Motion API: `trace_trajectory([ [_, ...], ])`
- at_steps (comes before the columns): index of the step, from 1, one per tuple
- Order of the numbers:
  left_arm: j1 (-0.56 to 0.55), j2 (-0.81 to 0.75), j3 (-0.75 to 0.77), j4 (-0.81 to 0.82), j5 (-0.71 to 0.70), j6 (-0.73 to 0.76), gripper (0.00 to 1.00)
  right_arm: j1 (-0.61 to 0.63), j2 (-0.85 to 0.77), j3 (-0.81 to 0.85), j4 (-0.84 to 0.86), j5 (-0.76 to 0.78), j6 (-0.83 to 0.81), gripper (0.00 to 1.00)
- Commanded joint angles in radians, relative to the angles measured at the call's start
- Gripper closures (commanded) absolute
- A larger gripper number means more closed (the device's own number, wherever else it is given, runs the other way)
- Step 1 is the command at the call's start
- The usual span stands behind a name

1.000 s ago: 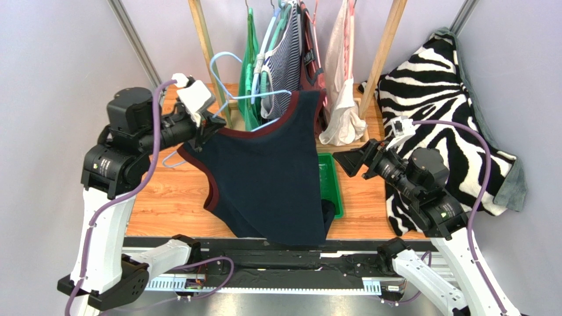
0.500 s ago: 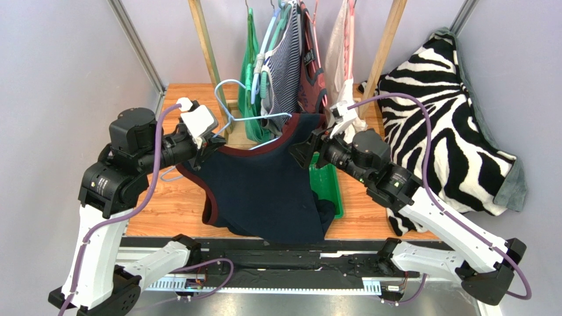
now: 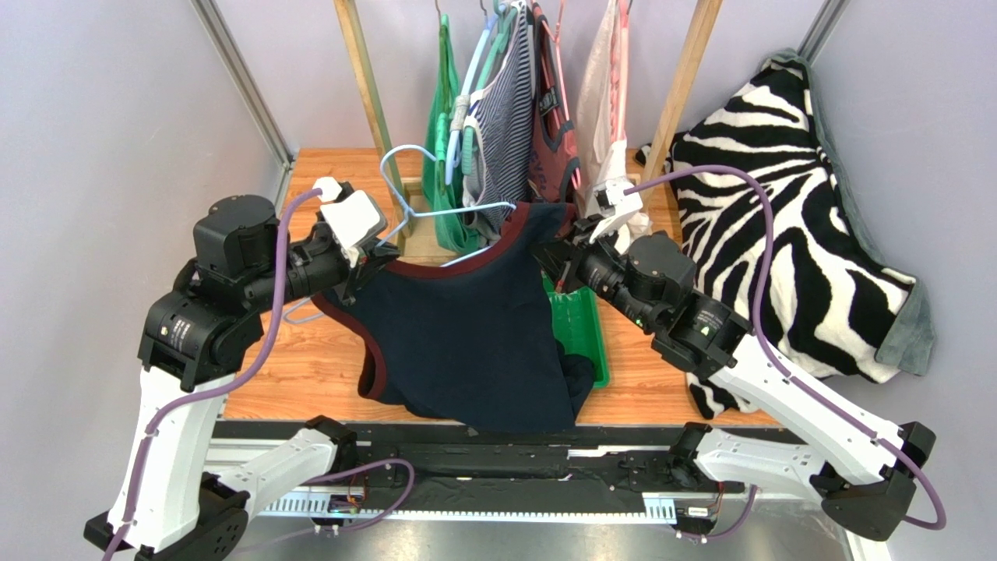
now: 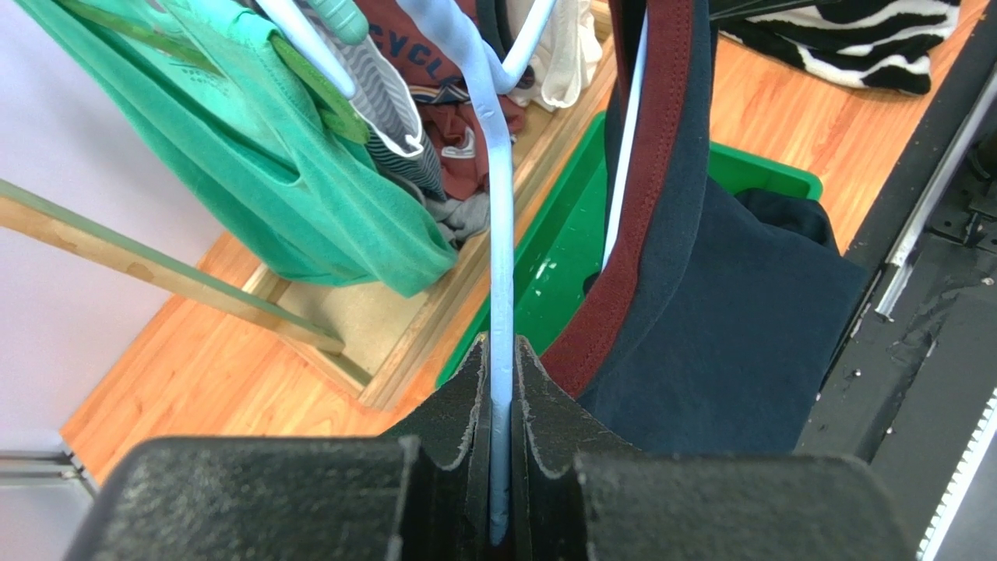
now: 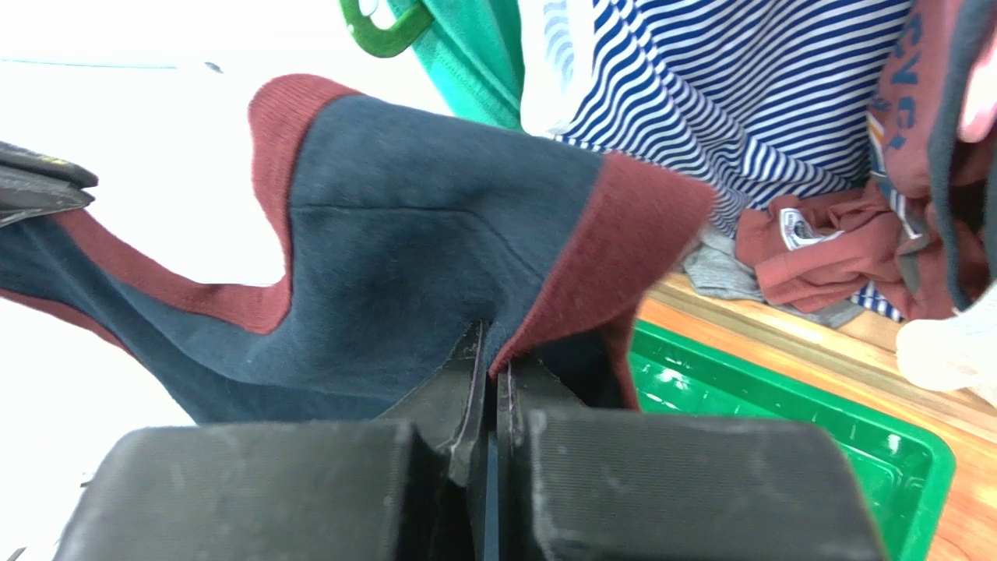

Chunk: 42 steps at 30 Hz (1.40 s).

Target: Remove the tank top from the hanger

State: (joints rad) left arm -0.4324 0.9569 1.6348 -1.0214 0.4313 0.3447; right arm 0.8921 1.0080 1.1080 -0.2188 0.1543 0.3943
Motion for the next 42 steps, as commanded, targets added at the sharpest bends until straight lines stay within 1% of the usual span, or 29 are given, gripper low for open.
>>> trace_trajectory([
  [1, -0.005, -0.024, -0.007, 0.04, -0.034, 0.03, 1.0, 0.005, -0.064, 0.047, 0.03, 0.089, -0.006, 1.0],
  [5, -0.005, -0.037, -0.035, 0.044, -0.095, 0.06, 1.0, 0.004, -0.135, 0.075, -0.027, 0.203, -0.047, 1.0],
  [6, -0.005, -0.043, -0.042, 0.046, -0.101, 0.068, 1.0, -0.002, -0.153, 0.079, -0.033, 0.271, -0.052, 1.0],
  [8, -0.005, -0.047, -0.047, 0.041, -0.109, 0.076, 1.0, -0.033, -0.19, 0.076, -0.037, 0.313, -0.057, 1.0],
  [12, -0.005, -0.052, -0.015, 0.029, -0.089, 0.066, 1.0, -0.079, -0.178, 0.082, -0.073, 0.33, -0.051, 1.0],
  [14, -0.005, -0.046, 0.006, 0.026, -0.072, 0.059, 1.0, -0.082, -0.167, 0.078, -0.076, 0.34, -0.052, 1.0],
  [16, -0.005, -0.032, 0.052, 0.02, -0.065, 0.05, 1.0, -0.085, -0.154, 0.073, -0.088, 0.364, -0.054, 1.0],
  [19, -0.005, -0.014, 0.12, 0.009, -0.049, 0.04, 1.0, -0.131, -0.155, 0.072, -0.105, 0.41, -0.064, 1.0],
  [20, -0.005, -0.01, 0.135, 0.001, -0.042, 0.03, 1.0, -0.197, -0.158, 0.075, -0.117, 0.389, -0.057, 1.0],
  [22, -0.005, -0.003, 0.183, -0.012, -0.028, 0.024, 1.0, -0.284, -0.167, 0.076, -0.152, 0.332, -0.016, 1.0],
  [23, -0.005, -0.003, 0.195, -0.016, -0.022, 0.019, 1.0, -0.364, -0.174, 0.073, -0.157, 0.276, -0.006, 1.0],
  [26, -0.005, -0.003, 0.229, -0.02, -0.023, 0.016, 1.0, -0.439, -0.2, 0.036, -0.162, 0.188, 0.028, 1.0],
  [28, -0.005, 0.006, 0.234, -0.022, -0.025, 0.02, 1.0, -0.441, -0.204, 0.004, -0.163, 0.159, 0.044, 1.0],
  [30, -0.005, 0.02, 0.227, -0.017, -0.019, 0.02, 1.0, -0.441, -0.21, -0.029, -0.153, 0.09, 0.063, 1.0],
  [31, -0.005, 0.026, 0.227, -0.014, -0.011, 0.023, 1.0, -0.441, -0.216, -0.046, -0.13, 0.05, 0.069, 1.0],
  [32, -0.005, 0.032, 0.227, -0.005, -0.008, 0.022, 1.0, -0.44, -0.218, -0.086, -0.119, -0.046, 0.072, 1.0],
  [34, -0.014, 0.072, 0.238, 0.009, -0.011, 0.03, 1.0, -0.424, -0.217, -0.114, -0.093, -0.119, 0.069, 1.0],
  [35, -0.022, 0.089, 0.247, 0.021, -0.016, 0.033, 1.0, -0.391, -0.209, -0.128, -0.091, -0.139, 0.037, 0.98],
  [36, -0.047, 0.13, 0.273, 0.024, -0.022, 0.037, 1.0, -0.374, -0.203, -0.128, -0.093, -0.14, 0.017, 0.93],
  [37, -0.063, 0.155, 0.29, 0.027, -0.044, 0.051, 1.0, -0.355, -0.197, -0.125, -0.097, -0.141, -0.006, 0.71],
  [38, -0.081, 0.18, 0.331, 0.027, -0.052, 0.059, 1.0, -0.32, -0.175, -0.114, -0.106, -0.186, -0.061, 0.56],
  [40, -0.13, 0.253, 0.376, 0.029, -0.089, 0.088, 1.0, -0.271, -0.151, -0.039, -0.187, -0.174, -0.133, 0.3],
  [41, -0.143, 0.278, 0.42, 0.023, -0.098, 0.099, 1.0, -0.202, -0.137, -0.002, -0.224, -0.098, -0.168, 0.26],
  [42, -0.153, 0.32, 0.443, 0.021, -0.104, 0.112, 1.0, -0.17, -0.126, 0.054, -0.284, -0.055, -0.236, 0.23],
])
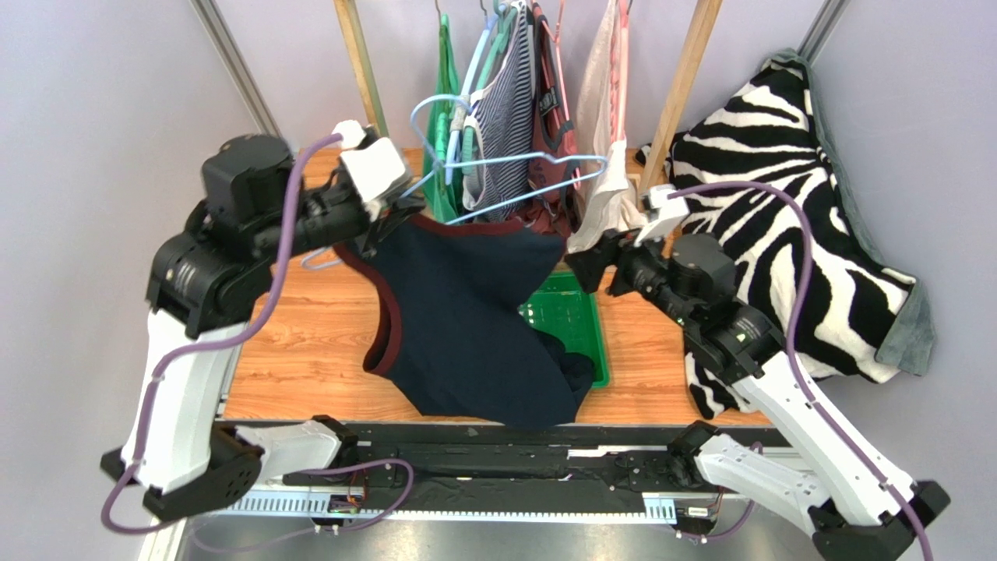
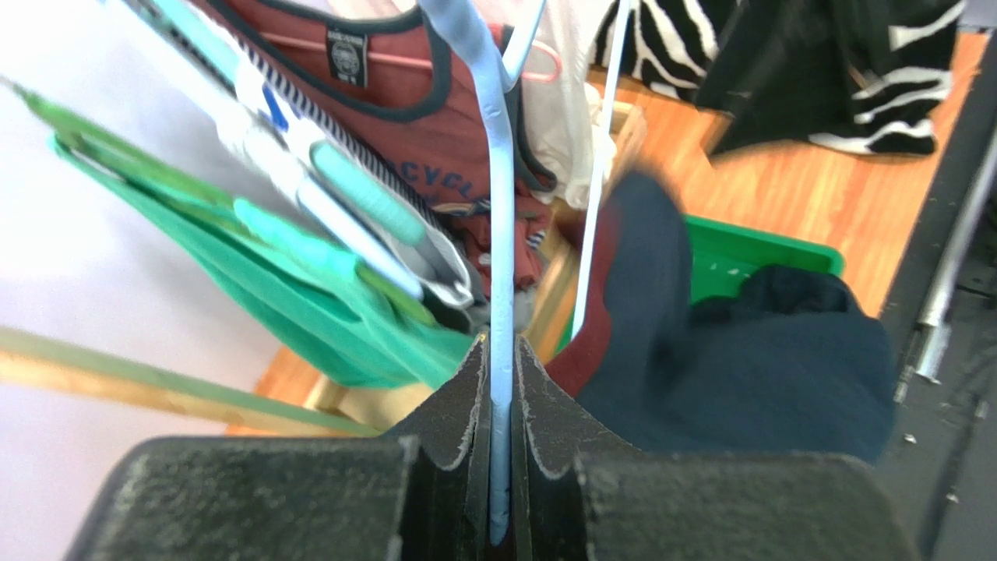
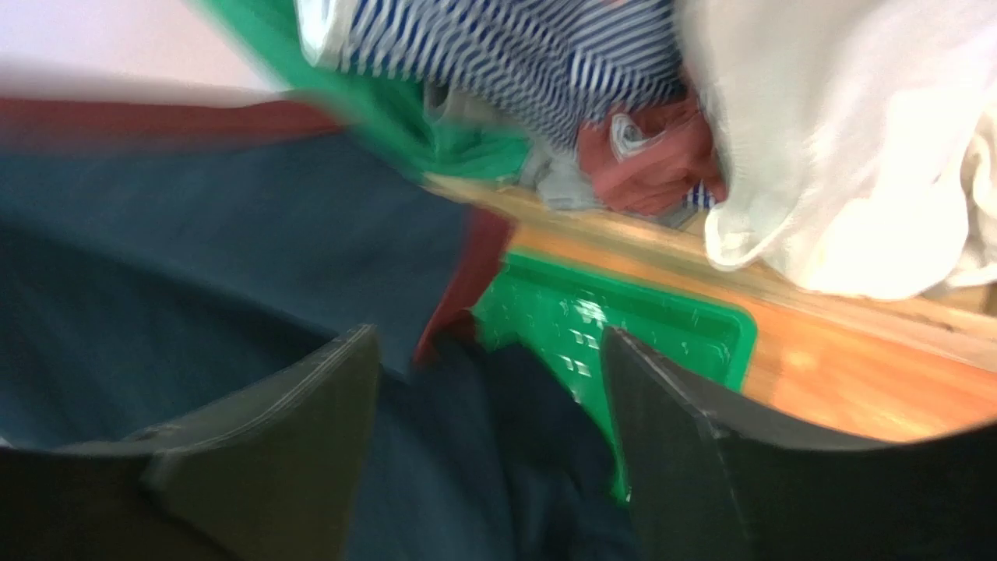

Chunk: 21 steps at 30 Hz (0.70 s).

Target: Remove the tank top from the hanger

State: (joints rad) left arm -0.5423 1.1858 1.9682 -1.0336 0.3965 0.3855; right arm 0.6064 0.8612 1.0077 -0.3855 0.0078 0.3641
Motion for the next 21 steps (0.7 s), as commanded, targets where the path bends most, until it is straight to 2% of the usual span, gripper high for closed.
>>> trace_trajectory([
  [1, -0.062, 0.112, 0.132, 0.029, -0.077, 0.087, 1.0, 0.143, 0.021, 0.182, -0.142, 0.119, -0.23, 0.19],
  [3, -0.07, 0.153, 0.179, 0.012, -0.07, 0.093, 1.0, 0.185, -0.002, 0.228, -0.193, 0.139, -0.278, 0.18],
  [5, -0.068, 0.159, 0.163, 0.013, -0.047, 0.102, 1.0, 0.207, -0.027, 0.282, -0.242, 0.13, -0.303, 0.18],
  [8, -0.071, 0.13, 0.066, 0.012, 0.03, 0.13, 1.0, 0.211, -0.111, 0.281, -0.199, 0.078, -0.361, 0.19],
  [10, -0.073, 0.113, 0.04, -0.034, 0.088, 0.145, 1.0, 0.211, -0.151, 0.258, -0.124, 0.058, -0.456, 0.19],
  [15, -0.077, 0.074, -0.037, -0.127, 0.246, 0.217, 1.0, 0.211, -0.104, 0.282, -0.079, -0.04, -0.55, 0.17],
  [21, -0.079, 0.04, -0.08, -0.189, 0.303, 0.25, 1.0, 0.211, -0.019, 0.321, -0.069, -0.245, -0.545, 0.17],
])
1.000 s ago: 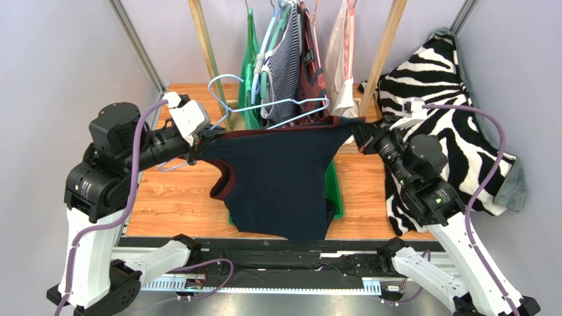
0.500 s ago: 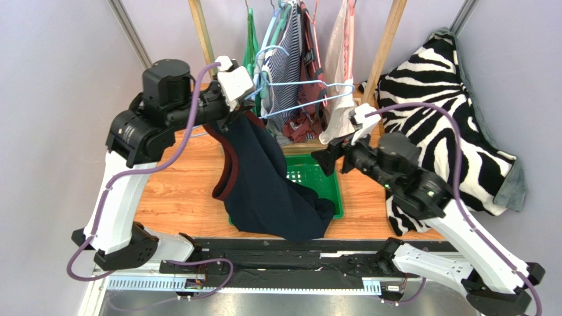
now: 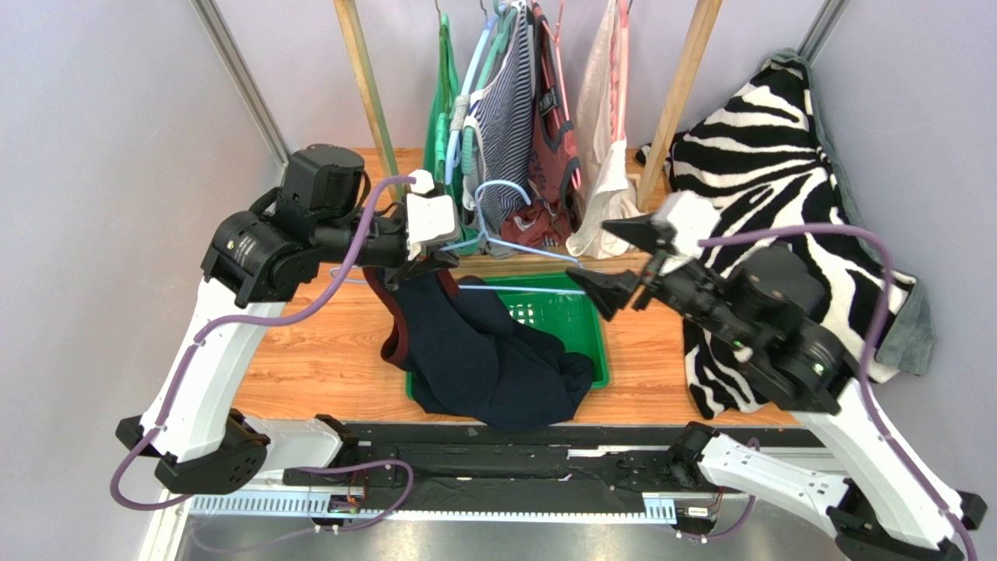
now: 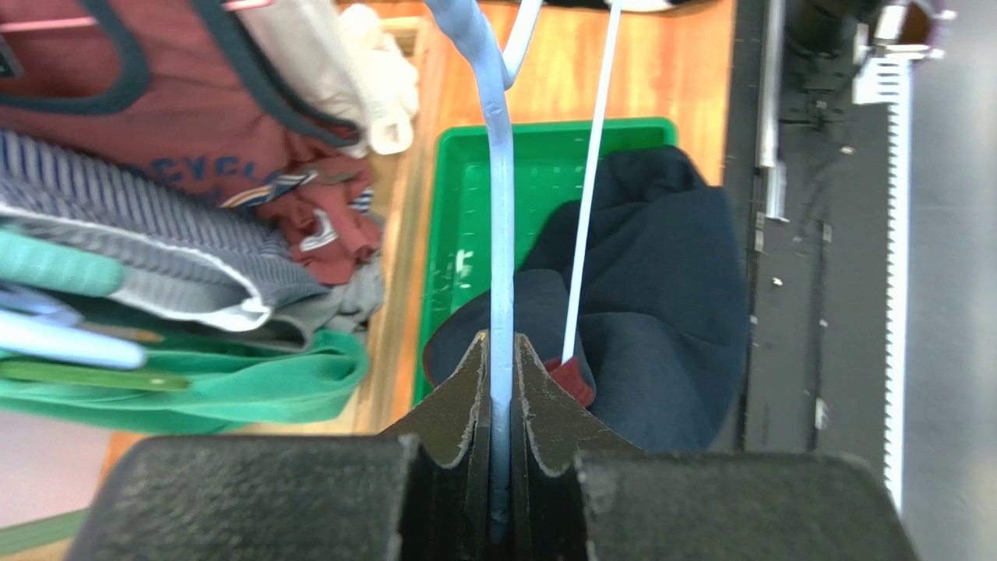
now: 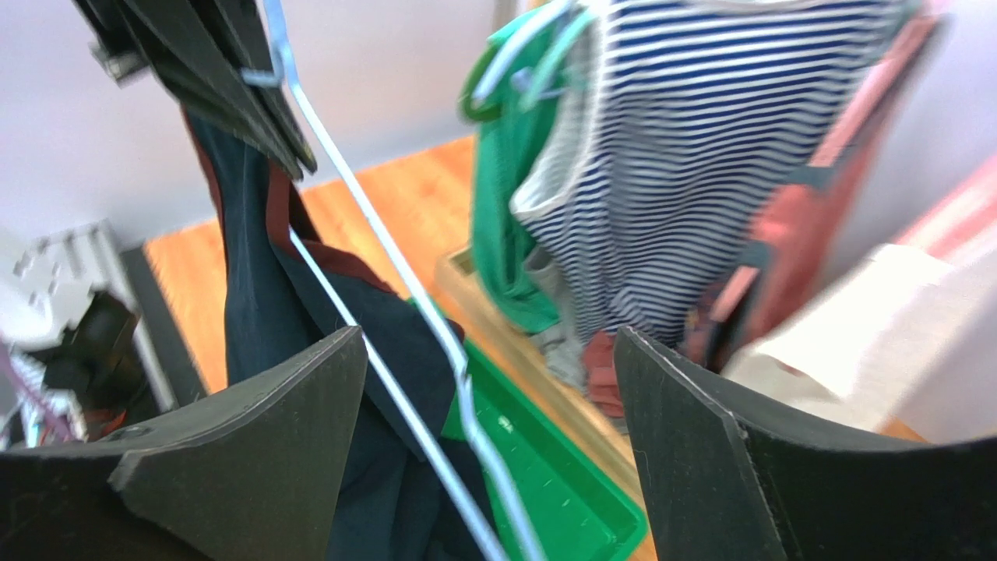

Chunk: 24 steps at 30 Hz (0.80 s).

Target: Remove the tank top from the hanger

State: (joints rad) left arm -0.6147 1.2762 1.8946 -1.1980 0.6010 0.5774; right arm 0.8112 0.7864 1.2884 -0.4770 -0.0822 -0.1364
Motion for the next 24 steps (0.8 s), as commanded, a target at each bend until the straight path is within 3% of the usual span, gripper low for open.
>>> trace_trajectory([
  [1, -0.007, -0.052, -0.012, -0.025, 0.095, 0.059, 1.0, 0.008, 0.068, 0.051, 0.012, -0.215, -0.04, 0.17],
  [8, -0.016, -0.058, -0.015, -0.031, 0.109, 0.064, 1.0, 0.006, 0.132, 0.088, 0.017, -0.337, 0.0, 0.21],
  [11, -0.022, -0.061, -0.019, -0.04, 0.112, 0.071, 1.0, 0.006, 0.143, 0.088, 0.023, -0.347, 0.011, 0.28],
  [14, -0.028, -0.064, -0.025, -0.046, 0.114, 0.072, 1.0, 0.006, 0.157, 0.091, 0.021, -0.367, 0.023, 0.42],
  [21, -0.045, -0.057, -0.017, -0.038, 0.111, 0.056, 1.0, 0.006, 0.194, 0.104, -0.005, -0.364, 0.029, 1.0],
  [23, -0.045, -0.055, -0.008, -0.025, 0.094, 0.041, 1.0, 0.006, 0.188, 0.097, 0.001, -0.35, 0.029, 1.0],
  [24, -0.046, -0.055, -0.006, -0.006, 0.068, 0.033, 0.95, 0.006, 0.18, 0.091, 0.008, -0.317, 0.029, 1.0],
])
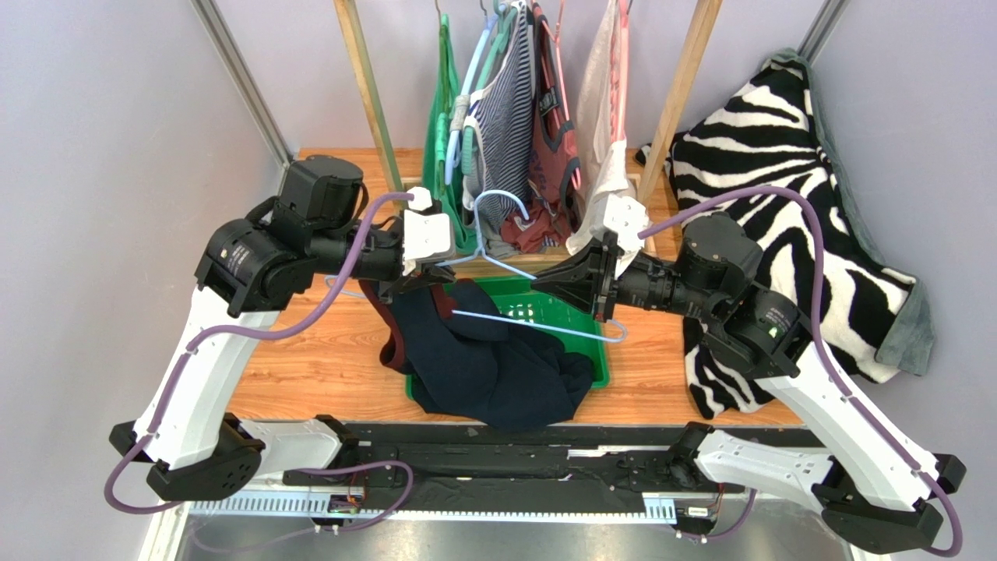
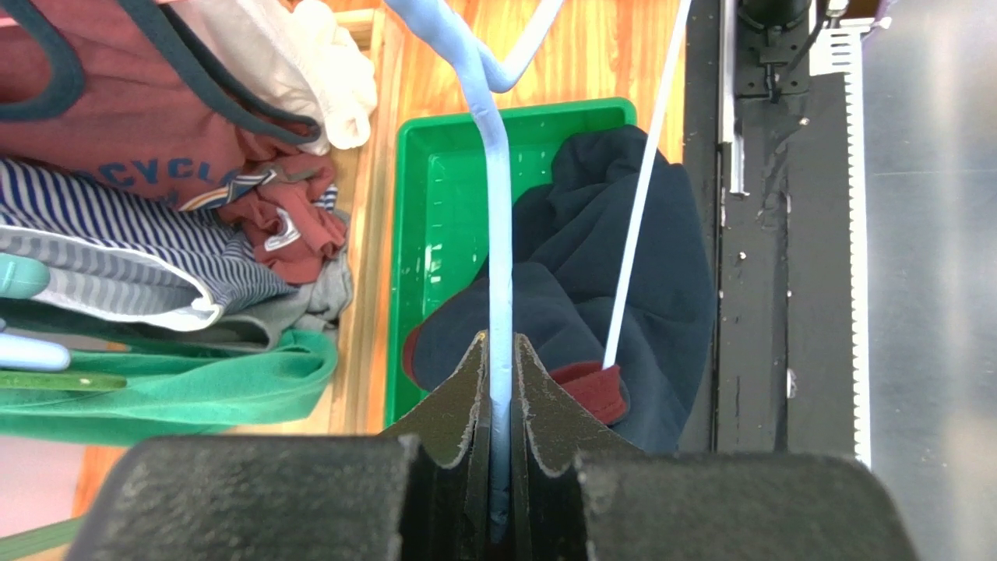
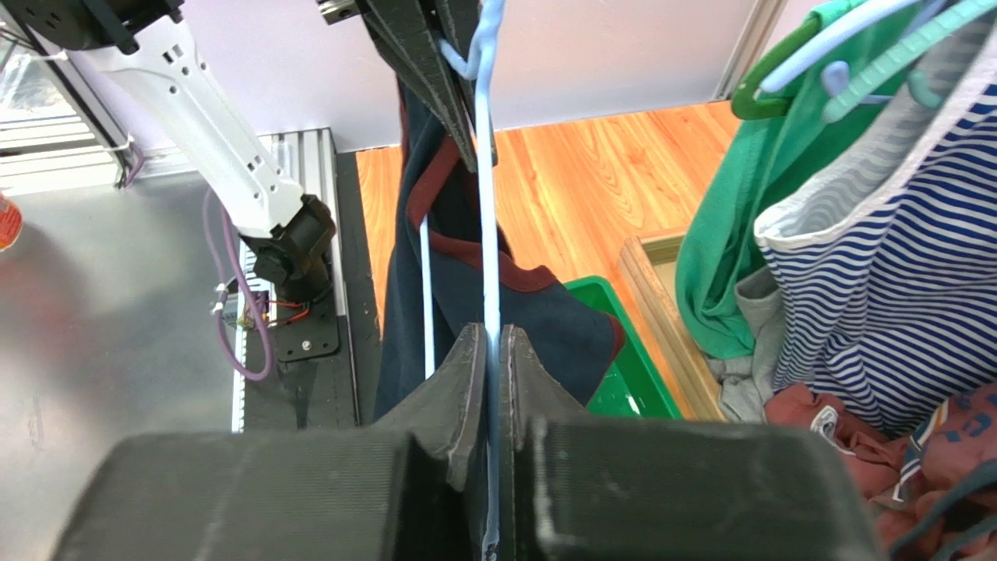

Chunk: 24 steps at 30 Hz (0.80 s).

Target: Remove the tank top from the hanger

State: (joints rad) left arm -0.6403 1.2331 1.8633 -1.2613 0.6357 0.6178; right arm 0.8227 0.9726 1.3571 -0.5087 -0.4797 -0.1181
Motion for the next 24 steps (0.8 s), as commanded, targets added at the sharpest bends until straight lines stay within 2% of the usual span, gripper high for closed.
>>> trace_trajectory([
  [1, -0.021, -0.011, 0.034, 0.065, 0.018, -0.018, 0.84, -0.005, -0.014, 0.014, 0.048, 0.104, 0.008, 1.0],
  [3, -0.019, -0.017, 0.048, 0.126, -0.078, -0.058, 0.57, -0.005, -0.052, -0.018, 0.078, 0.177, -0.003, 1.0],
  [4, -0.019, -0.021, 0.056, 0.146, -0.118, -0.091, 0.54, -0.005, -0.063, -0.027, 0.087, 0.199, -0.018, 1.0],
  [8, -0.019, -0.049, 0.083, 0.255, -0.383, -0.128, 0.49, -0.005, -0.116, -0.055, 0.064, 0.276, -0.055, 1.0],
  [12, -0.018, -0.104, 0.059, 0.31, -0.528, -0.153, 0.48, -0.005, -0.144, -0.067, 0.041, 0.328, -0.075, 1.0],
  [14, -0.015, -0.127, 0.021, 0.315, -0.525, -0.168, 0.49, -0.005, -0.156, -0.069, 0.044, 0.345, -0.086, 1.0],
  [20, 0.004, -0.184, -0.231, 0.351, -0.421, -0.269, 0.5, -0.005, -0.164, -0.041, 0.062, 0.336, -0.078, 1.0],
  [24, 0.011, -0.179, -0.348, 0.414, -0.432, -0.329, 0.48, -0.005, -0.153, -0.013, 0.058, 0.299, -0.058, 1.0],
])
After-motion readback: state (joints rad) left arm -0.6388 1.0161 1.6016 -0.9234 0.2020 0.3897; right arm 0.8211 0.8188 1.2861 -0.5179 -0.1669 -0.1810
